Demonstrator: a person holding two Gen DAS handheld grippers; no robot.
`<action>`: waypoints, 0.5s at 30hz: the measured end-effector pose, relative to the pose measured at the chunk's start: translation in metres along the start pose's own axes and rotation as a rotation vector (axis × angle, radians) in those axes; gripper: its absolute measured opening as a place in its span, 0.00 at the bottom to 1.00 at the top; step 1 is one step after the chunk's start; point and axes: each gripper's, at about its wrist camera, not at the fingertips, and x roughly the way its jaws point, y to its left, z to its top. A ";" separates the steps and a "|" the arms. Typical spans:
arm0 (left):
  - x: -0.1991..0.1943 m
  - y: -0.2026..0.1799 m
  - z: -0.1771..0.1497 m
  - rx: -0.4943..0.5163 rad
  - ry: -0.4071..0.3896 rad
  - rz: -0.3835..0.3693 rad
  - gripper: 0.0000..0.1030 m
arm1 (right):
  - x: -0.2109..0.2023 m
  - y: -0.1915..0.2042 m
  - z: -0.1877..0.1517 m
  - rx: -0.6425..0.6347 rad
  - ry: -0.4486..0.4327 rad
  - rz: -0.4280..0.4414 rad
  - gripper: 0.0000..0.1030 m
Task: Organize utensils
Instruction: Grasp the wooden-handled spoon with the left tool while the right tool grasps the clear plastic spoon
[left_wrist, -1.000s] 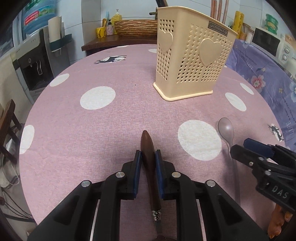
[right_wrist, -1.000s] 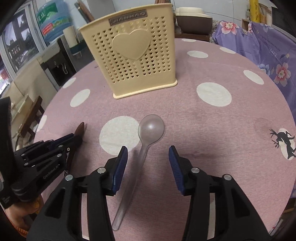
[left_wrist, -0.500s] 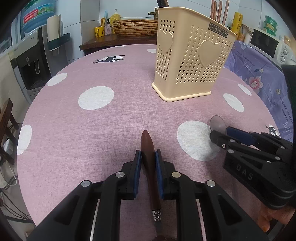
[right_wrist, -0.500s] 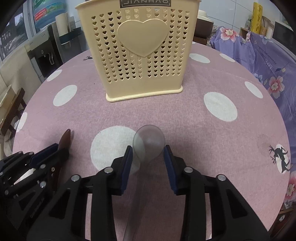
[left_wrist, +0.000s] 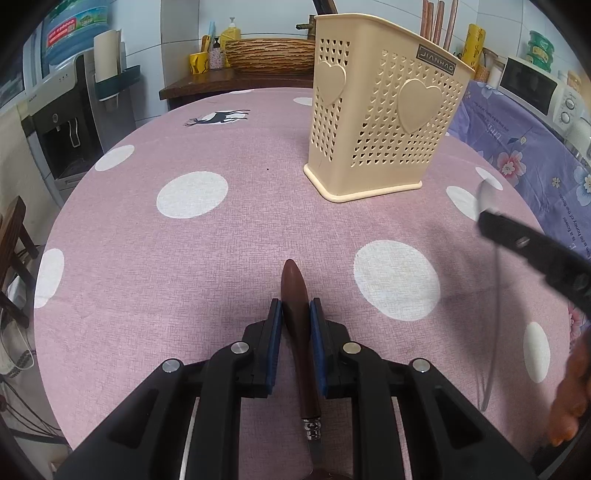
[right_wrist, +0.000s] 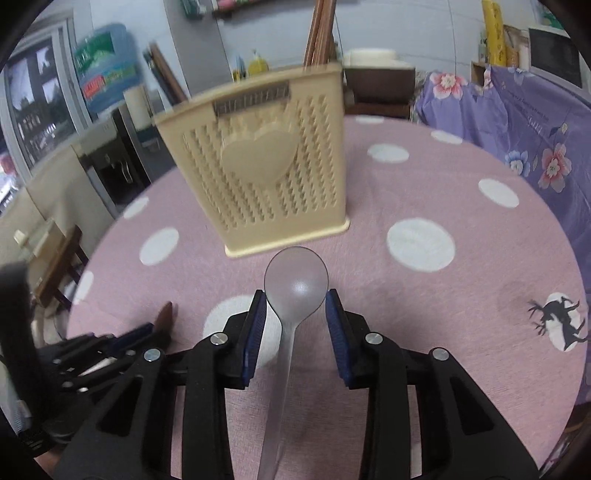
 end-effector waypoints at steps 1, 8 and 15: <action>0.000 0.000 0.000 0.001 0.000 0.001 0.16 | -0.007 -0.001 0.001 -0.002 -0.022 0.012 0.26; 0.001 -0.003 0.000 0.005 0.003 0.011 0.16 | -0.029 -0.005 0.004 -0.033 -0.079 0.020 0.26; 0.001 -0.005 0.000 0.006 0.004 0.015 0.16 | 0.005 -0.020 -0.005 0.039 0.045 -0.059 0.49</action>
